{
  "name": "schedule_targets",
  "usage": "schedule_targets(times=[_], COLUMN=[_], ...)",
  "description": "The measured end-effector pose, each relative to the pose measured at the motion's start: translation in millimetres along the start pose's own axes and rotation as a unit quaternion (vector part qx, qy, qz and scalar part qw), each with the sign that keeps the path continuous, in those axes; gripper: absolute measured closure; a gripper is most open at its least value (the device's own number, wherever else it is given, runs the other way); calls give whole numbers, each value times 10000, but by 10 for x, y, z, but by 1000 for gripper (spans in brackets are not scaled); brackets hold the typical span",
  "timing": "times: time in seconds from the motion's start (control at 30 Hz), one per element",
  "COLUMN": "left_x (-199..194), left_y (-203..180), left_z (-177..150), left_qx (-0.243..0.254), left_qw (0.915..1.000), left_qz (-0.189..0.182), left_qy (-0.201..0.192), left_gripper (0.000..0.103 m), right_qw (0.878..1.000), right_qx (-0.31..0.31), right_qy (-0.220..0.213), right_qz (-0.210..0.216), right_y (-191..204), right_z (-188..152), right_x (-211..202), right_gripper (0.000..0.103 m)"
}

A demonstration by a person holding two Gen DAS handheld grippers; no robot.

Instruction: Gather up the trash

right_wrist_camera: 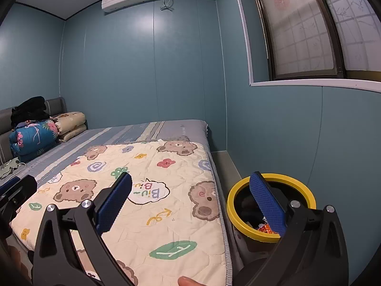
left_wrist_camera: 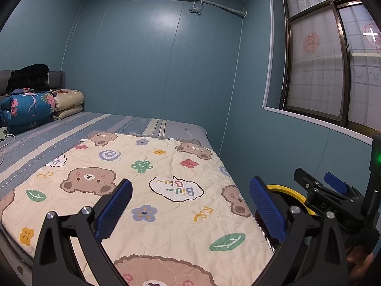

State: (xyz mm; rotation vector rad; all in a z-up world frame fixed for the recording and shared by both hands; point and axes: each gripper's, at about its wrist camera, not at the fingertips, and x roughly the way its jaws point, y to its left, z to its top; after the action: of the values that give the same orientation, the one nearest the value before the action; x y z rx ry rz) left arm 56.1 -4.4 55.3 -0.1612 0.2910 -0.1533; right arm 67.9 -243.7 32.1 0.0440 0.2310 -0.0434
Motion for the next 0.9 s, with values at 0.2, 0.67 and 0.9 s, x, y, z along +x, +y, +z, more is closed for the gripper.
schedule_targets(times=[0.2, 0.67, 0.9], left_x=[3, 6, 6], left_y=[9, 10, 5], left_z=[-3, 1, -1], left_qx=[-17, -36, -31], left_qw=[10000, 10000, 10000], left_qz=[-1, 0, -17], left_qy=[2, 28, 49], left_gripper=[8, 8, 8], right_qw=[10000, 9999, 9999], right_qx=[14, 52, 52], right_qy=[-3, 87, 139], right_qz=[-6, -9, -9], right_y=[1, 16, 13], right_z=[-13, -43, -39], right_x=[11, 41, 71], right_gripper=[8, 8, 8])
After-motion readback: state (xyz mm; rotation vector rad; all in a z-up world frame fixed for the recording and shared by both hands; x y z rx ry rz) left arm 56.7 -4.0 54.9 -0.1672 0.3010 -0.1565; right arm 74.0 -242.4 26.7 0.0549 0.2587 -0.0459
